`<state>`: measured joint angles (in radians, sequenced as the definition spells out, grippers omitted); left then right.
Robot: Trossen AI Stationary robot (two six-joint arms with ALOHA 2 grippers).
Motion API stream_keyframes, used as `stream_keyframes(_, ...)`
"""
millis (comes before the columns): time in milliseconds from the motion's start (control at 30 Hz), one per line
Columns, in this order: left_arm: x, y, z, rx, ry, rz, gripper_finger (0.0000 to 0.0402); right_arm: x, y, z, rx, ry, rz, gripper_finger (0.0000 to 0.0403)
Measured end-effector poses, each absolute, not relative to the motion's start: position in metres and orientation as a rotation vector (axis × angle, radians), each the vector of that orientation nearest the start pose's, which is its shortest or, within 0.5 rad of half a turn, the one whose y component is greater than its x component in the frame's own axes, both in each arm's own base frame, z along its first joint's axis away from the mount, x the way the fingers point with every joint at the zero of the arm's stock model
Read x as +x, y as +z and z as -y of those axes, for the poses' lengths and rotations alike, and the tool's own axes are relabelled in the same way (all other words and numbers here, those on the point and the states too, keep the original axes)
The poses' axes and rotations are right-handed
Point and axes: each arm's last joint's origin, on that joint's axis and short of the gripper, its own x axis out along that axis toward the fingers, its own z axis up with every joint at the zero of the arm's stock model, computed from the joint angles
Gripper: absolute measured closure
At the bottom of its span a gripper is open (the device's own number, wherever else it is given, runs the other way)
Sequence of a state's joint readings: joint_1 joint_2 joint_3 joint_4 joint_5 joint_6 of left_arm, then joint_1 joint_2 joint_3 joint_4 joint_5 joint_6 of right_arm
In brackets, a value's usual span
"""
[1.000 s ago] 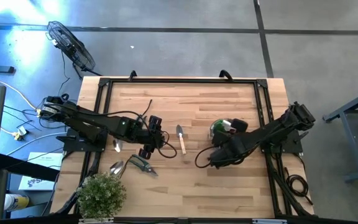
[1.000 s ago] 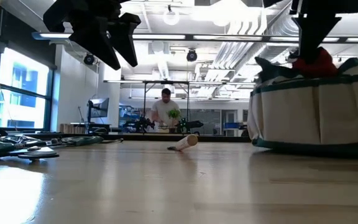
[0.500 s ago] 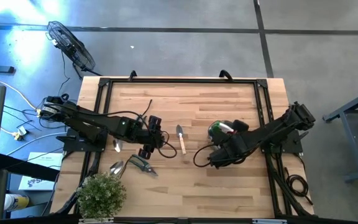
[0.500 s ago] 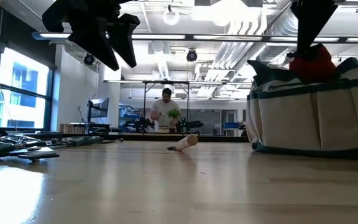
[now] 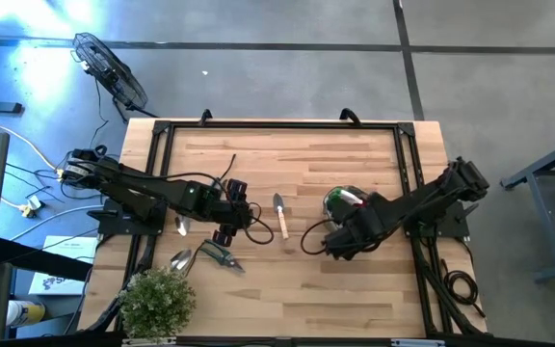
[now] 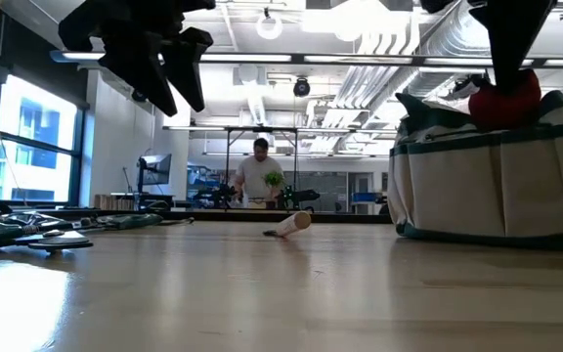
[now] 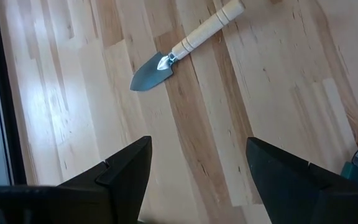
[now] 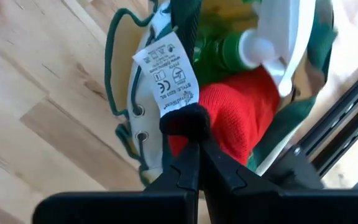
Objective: Pick & Place Garden tools in Gardening bag
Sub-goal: Put the red gloves into the green gardening bag
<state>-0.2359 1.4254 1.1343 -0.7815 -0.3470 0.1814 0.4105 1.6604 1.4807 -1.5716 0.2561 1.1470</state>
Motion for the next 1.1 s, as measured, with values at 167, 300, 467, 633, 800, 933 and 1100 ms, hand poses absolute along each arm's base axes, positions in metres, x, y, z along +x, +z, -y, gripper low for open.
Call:
stream_keyframes(167, 0.274, 0.268, 0.056, 0.466, 0.008, -1.040, 0.0149, 0.257, 0.290, -0.100, 0.415, -0.853, -1.418, 0.0399)
stream_keyframes(300, 0.273, 0.268, 0.057, 0.441, -0.023, -1.049, 0.0149, 0.255, 0.297, -0.093, 0.478, -0.886, -1.380, 0.0399)
stream_keyframes(467, 0.272, 0.267, 0.057, 0.423, -0.028, -1.059, 0.0149, 0.246, 0.313, -0.076, 0.567, -0.912, -1.307, 0.0399)
stream_keyframes(633, 0.269, 0.266, 0.056, 0.406, -0.015, -1.095, 0.0149, 0.231, 0.314, -0.059, 0.636, -0.940, -1.317, 0.0399)
stream_keyframes(800, 0.269, 0.265, 0.056, 0.408, -0.015, -1.097, 0.0149, 0.226, 0.319, -0.061, 0.594, -0.911, -1.291, 0.0399)
stream_keyframes(933, 0.269, 0.266, 0.056, 0.416, -0.016, -1.097, 0.0149, 0.224, 0.331, -0.070, 0.584, -0.842, -1.233, 0.0399)
stream_keyframes(1100, 0.271, 0.266, 0.056, 0.424, -0.022, -1.075, 0.0149, 0.238, 0.332, -0.095, 0.619, -0.582, -1.197, 0.0399)
